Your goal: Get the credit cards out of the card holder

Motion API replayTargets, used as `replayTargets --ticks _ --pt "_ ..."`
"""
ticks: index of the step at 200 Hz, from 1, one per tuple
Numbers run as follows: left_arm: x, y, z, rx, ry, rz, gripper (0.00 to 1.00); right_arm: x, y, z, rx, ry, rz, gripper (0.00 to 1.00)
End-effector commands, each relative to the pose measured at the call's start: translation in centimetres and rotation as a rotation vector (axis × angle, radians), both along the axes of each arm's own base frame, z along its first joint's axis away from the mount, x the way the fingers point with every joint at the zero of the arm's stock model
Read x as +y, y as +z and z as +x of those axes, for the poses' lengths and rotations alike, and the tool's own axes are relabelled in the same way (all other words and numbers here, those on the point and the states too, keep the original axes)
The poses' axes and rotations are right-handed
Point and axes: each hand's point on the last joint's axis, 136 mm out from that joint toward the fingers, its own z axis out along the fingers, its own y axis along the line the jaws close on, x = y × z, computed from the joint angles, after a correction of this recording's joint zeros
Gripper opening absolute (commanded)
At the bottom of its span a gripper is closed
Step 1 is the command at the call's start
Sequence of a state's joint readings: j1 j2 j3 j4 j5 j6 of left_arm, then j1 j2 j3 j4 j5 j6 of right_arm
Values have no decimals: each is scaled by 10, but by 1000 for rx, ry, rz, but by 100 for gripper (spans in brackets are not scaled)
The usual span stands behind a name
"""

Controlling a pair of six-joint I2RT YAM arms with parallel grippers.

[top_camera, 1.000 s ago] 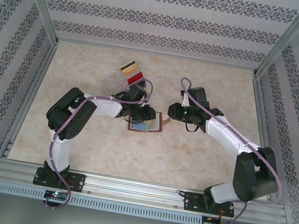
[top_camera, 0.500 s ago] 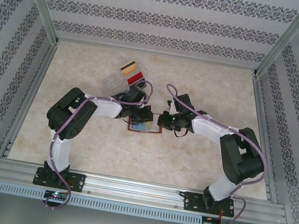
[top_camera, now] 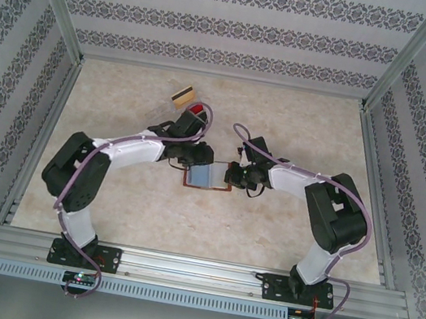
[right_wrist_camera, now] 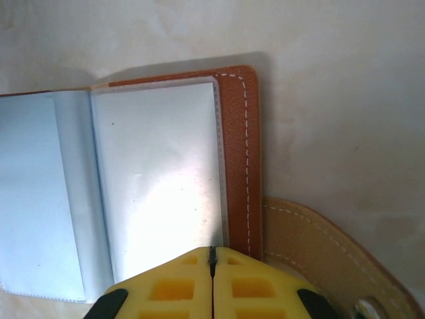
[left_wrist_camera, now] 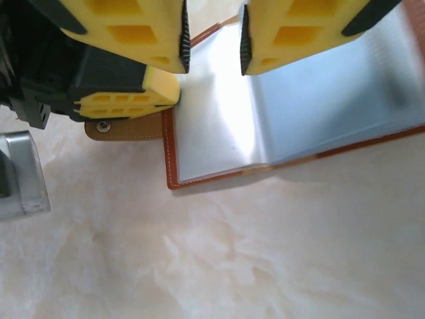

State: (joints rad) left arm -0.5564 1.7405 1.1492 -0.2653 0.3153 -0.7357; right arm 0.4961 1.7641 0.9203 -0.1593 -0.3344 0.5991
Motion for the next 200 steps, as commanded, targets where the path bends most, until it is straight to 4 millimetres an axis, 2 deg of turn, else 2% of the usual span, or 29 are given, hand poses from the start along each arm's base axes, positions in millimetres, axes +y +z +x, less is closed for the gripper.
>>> replayTargets --ticks 1,32,82,102,162,200 --pt "34 -9 -16 44 28 175 38 -6 -14 -5 12 12 -71 8" --pt "32 -15 -24 94 38 148 46 -6 -16 -5 15 16 -76 9" --pt "20 -30 -26 141 19 105 45 -6 -18 -5 18 18 -74 9" --pt "21 -35 -25 153 22 119 44 -5 -19 -5 18 18 -72 9" --pt "28 -46 -26 176 30 179 53 -5 -21 -5 22 19 -76 9" --pt "21 -50 -26 192 6 149 51 -4 -23 -5 25 19 -73 9"
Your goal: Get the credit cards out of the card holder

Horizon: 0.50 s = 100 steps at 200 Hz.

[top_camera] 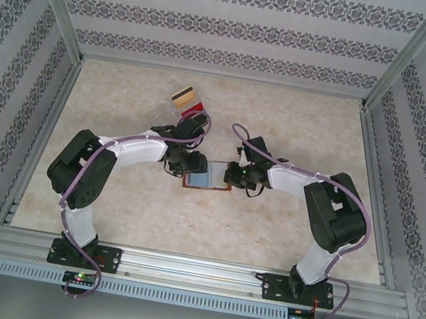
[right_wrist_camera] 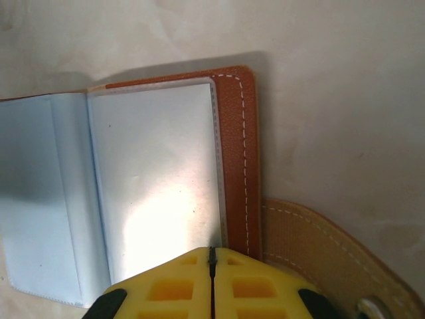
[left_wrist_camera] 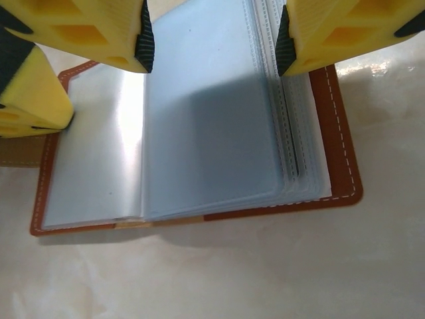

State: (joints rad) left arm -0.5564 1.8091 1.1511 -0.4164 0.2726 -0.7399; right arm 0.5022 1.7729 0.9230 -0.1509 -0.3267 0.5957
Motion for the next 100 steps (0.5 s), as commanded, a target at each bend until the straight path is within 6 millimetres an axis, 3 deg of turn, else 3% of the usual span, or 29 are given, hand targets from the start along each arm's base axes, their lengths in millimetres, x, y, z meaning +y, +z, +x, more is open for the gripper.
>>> replayTargets --ticks 1,52,100 --pt "-3 -3 -1 25 -17 0 51 -6 -21 -6 32 14 -67 9" --pt "-11 -2 0 24 -31 -33 39 -6 -23 -7 36 14 -70 9" --pt "-24 13 3 -14 -73 -112 37 -6 -23 -7 38 15 -66 9"
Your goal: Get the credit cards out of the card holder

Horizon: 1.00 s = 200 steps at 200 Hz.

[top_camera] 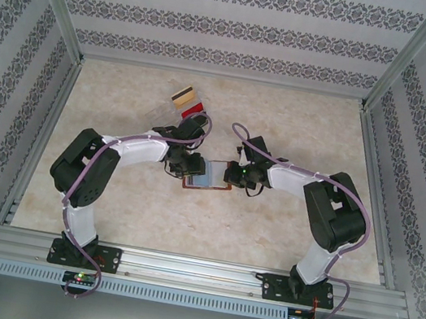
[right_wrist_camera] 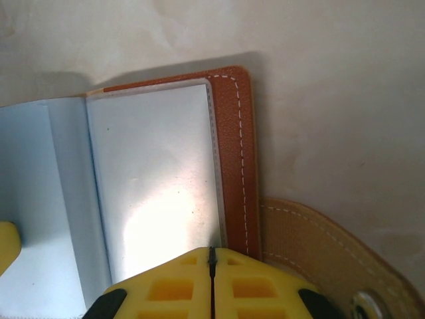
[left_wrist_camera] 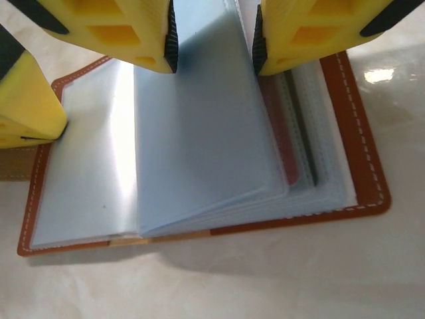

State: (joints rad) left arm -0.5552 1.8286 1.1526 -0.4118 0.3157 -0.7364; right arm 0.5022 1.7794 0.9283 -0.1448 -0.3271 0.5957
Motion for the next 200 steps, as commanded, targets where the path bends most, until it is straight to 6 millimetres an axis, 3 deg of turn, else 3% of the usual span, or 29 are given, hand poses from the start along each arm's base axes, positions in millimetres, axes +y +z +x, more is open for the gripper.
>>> replayTargets --ticks 1,50,80,146,200 --pt "-19 19 7 -46 -53 -90 37 -7 -23 -9 41 15 -70 9" --pt "-49 43 9 -62 -83 -281 35 -6 -19 -8 34 13 -57 9" --pt "-59 49 13 -64 -74 -353 35 -4 -5 -5 -3 6 -16 9" --pt "-69 33 17 -23 -41 -403 38 -8 42 0 -122 -19 106 18" --pt "-84 22 24 17 -36 -451 38 -8 59 -2 -177 -10 153 22"
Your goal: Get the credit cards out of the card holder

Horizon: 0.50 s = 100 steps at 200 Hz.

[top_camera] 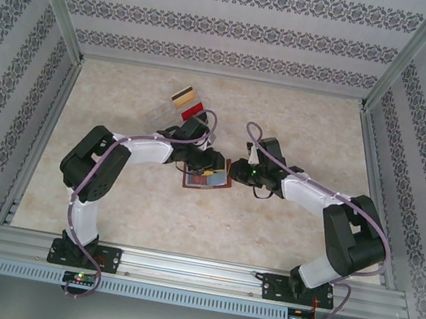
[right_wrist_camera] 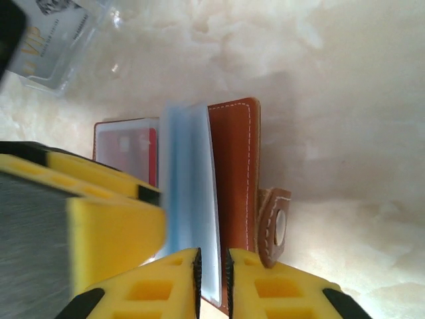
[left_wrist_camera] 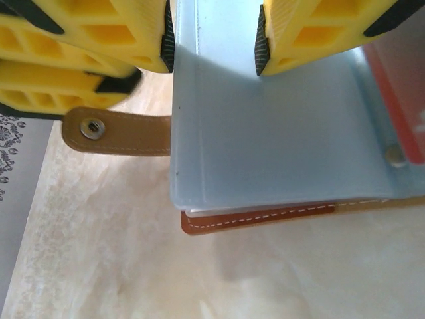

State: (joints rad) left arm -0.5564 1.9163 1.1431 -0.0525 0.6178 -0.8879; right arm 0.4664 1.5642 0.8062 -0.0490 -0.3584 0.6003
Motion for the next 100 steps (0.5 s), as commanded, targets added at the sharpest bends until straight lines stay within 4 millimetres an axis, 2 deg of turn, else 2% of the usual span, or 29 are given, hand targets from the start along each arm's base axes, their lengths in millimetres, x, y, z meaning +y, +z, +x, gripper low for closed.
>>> replayTargets --ticks 1,48,76,100 --pt "-16 3 4 13 -6 -63 38 3 7 -1 -27 15 40 22" --pt "-10 -12 3 43 4 10 23 14 2 -3 3 38 65 20" --pt "-7 -9 3 32 1 31 15 21 0 -3 18 57 67 16" --pt "-6 -3 4 17 -5 38 13 25 0 -2 18 67 67 14"
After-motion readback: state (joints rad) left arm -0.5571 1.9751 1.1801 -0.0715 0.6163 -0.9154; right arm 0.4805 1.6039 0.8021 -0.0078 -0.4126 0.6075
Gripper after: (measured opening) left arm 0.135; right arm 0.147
